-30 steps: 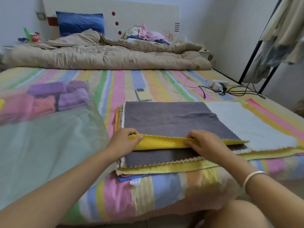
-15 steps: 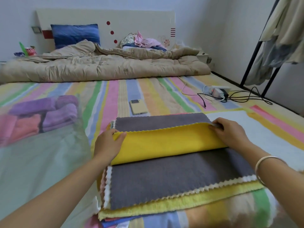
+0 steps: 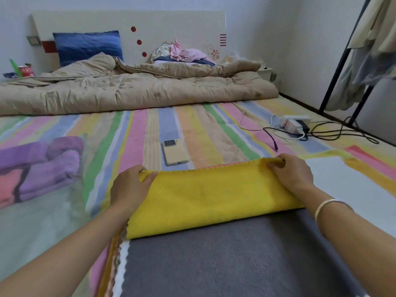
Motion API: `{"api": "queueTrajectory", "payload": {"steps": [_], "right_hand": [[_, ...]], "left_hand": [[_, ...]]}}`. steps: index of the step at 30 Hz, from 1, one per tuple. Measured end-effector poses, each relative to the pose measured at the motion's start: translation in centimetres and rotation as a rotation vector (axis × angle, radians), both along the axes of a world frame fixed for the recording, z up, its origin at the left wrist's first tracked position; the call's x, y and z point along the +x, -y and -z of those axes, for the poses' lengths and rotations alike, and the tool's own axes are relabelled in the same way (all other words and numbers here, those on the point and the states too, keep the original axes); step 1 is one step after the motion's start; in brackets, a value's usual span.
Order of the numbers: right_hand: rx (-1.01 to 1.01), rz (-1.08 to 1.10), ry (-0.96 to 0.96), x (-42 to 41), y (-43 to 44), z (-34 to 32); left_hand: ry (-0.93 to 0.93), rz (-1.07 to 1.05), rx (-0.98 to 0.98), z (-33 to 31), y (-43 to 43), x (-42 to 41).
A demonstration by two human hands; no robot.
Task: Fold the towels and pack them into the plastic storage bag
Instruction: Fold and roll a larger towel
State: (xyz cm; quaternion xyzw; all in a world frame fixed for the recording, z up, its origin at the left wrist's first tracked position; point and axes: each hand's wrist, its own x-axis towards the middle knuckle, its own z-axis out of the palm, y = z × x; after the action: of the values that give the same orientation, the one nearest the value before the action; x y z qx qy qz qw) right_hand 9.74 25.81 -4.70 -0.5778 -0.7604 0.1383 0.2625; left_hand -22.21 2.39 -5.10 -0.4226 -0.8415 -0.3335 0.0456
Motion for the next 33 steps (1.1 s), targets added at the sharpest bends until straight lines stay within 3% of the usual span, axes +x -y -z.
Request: {"api": "queueTrajectory", "payload": {"steps": [7, 10, 13, 16, 18, 20, 22, 24, 26, 30, 31, 33], "right_hand": [[0.096, 0.03, 0.156, -0.6, 0.8, 1.5], [0.218, -0.026, 0.194, -0.3, 3.0, 1.1], [0.291, -0.27, 0.297, -0.2, 7.9, 0.5], [0.03, -0.58, 0.514, 0.4, 12.5, 1.3], [-0.086, -0.47, 0.529, 1.5, 12.7, 1.8], [-0.149, -0.254, 0.53, 2.7, 11.5, 1.5], [-0.148, -0.053, 0.545, 4.2, 11.1, 0.9], [-0.014, 0.076, 0.391, 5.3, 12.3, 0.3], [-0.017, 0.119, 0.031, 5.6, 14.0, -0.3], [-0.827, 0.025, -0.96, 4.8, 15.5, -1.9], [-0.897, -0.006, -1.115, 4.6, 15.2, -1.8], [-0.848, -0.006, -1.29, 3.7, 14.4, -1.4]], "left_hand": [[-0.046, -0.027, -0.102, 1.4, -0.9, -1.1], [-0.21, -0.116, -0.133, 0.5, -0.8, -0.2], [-0.347, 0.013, 0.018, -0.3, -0.6, 2.4], [-0.366, 0.282, 0.012, -0.5, -0.8, 7.2], [-0.34, 0.43, -0.231, 0.0, -0.8, 10.2], [-0.282, 0.425, -0.491, 1.2, -0.6, 11.3], [-0.274, 0.371, -0.564, 2.2, -0.4, 11.2], [-0.288, 0.337, -0.569, 2.4, -0.4, 11.0], [-0.299, 0.316, -0.581, 2.4, -0.3, 11.3], [-0.298, 0.299, -0.587, 2.2, -0.1, 11.7], [-0.29, 0.295, -0.58, 2.2, 0.0, 11.8], [-0.27, 0.297, -0.549, 2.0, 0.3, 11.9]]}}
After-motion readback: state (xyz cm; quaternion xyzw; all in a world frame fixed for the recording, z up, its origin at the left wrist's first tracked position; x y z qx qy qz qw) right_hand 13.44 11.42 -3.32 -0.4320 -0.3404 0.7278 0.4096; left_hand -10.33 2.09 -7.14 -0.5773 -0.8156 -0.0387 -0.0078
